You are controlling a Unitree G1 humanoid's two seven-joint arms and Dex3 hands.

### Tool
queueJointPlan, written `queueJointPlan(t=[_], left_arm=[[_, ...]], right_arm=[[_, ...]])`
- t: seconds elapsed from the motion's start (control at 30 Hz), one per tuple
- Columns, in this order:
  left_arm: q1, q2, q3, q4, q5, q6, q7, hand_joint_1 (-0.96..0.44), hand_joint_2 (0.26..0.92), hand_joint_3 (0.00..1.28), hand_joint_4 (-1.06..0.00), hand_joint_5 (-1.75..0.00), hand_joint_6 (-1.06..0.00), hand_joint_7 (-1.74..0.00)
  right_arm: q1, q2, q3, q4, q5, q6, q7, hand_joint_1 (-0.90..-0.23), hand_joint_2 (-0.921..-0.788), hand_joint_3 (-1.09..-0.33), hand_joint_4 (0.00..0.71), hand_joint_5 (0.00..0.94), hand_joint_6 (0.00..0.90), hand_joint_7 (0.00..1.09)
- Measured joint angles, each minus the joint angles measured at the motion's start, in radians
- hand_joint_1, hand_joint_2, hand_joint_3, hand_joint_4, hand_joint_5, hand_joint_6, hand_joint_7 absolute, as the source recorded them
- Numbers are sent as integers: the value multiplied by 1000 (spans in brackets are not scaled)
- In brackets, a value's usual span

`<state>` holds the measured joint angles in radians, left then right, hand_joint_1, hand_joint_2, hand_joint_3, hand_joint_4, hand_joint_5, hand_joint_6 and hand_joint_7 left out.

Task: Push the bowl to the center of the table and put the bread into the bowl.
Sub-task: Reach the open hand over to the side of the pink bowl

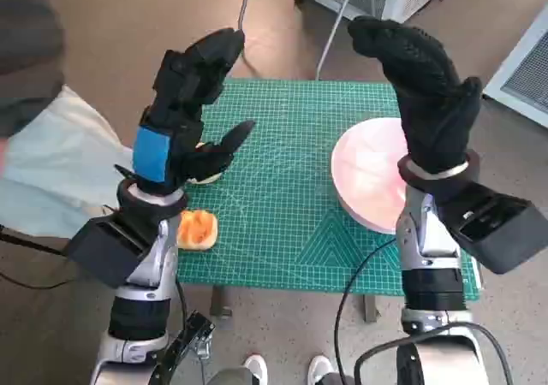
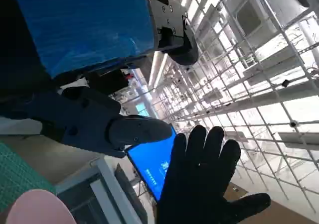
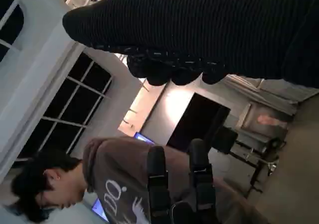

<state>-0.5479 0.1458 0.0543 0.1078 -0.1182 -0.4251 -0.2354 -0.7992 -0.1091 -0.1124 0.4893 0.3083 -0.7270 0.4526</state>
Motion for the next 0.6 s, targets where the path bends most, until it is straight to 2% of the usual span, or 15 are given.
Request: queueJointPlan(t=[0.6], left_arm=[[-4, 2, -1, 2, 1, 0, 0, -398, 921, 311, -340, -2, -119, -688]], right_arm=[[0, 0, -1, 9, 0, -6, -1, -612, -921, -768, 305, 6, -1, 820]])
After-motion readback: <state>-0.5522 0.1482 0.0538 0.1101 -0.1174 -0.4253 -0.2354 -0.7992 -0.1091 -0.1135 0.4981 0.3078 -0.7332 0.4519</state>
